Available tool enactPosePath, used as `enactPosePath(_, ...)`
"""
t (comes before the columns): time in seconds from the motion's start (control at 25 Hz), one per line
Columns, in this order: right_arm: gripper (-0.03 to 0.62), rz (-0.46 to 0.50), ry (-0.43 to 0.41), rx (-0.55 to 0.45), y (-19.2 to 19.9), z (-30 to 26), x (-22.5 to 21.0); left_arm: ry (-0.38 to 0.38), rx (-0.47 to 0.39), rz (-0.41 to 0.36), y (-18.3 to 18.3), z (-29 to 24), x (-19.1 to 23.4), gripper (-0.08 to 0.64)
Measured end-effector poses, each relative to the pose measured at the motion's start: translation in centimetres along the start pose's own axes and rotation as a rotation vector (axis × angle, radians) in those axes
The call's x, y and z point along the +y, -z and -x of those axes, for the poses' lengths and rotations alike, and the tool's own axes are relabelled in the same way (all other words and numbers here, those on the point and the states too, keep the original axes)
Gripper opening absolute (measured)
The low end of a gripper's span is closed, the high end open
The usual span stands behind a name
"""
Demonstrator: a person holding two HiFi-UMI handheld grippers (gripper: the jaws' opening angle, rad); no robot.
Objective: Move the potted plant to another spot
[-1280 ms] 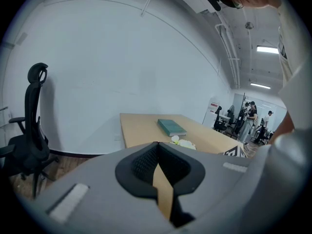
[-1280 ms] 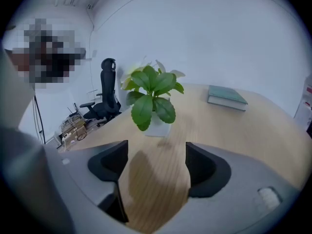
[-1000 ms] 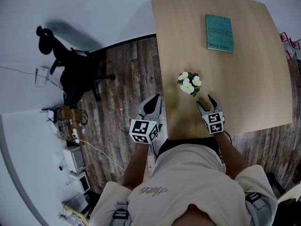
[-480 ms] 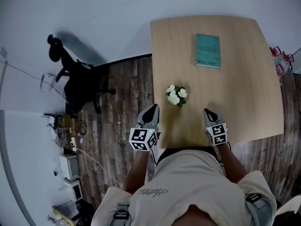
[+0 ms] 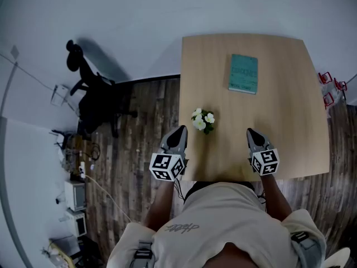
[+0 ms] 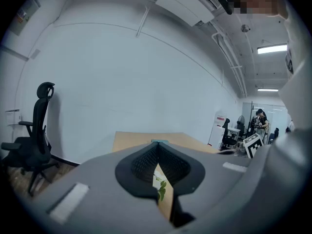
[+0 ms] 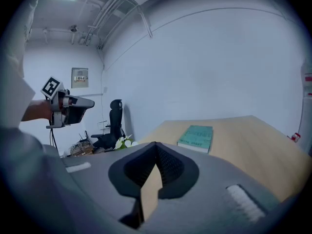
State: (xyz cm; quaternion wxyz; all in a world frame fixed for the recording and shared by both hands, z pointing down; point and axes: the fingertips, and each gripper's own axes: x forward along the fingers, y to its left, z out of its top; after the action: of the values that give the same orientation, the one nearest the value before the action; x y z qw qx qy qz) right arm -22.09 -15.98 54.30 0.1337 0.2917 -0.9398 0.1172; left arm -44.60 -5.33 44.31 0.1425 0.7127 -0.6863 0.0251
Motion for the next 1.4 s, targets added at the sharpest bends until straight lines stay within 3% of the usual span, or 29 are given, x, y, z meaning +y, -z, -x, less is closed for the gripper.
enactPosePath(0.4,0.002,0.076,-0.066,-0.203,-11.2,1.6,0.5,-0.021,-0.085,-0.080,-5.4,1.3,-1.8,0.015)
enactPosePath(0.84,0.002,0.168,-0.128,-0.310,-19.9,3.6,4.7,0.029,-0.129,-0.108,-8.4,1.4,-3.1,0.015)
enactPosePath(1.08,0.002,0.190,-0.140,-0.336,-21.9,4.5,6.2,0.062,-0.152,-0.123,-9.6,1.7,-3.5,0.015)
enactPosePath(1.4,0.002,0.264,-0.134,-0.371,-24.0,5.3,7.6,0.041,-0.188,-0.196,-11.1,1.6,-3.0,0.015)
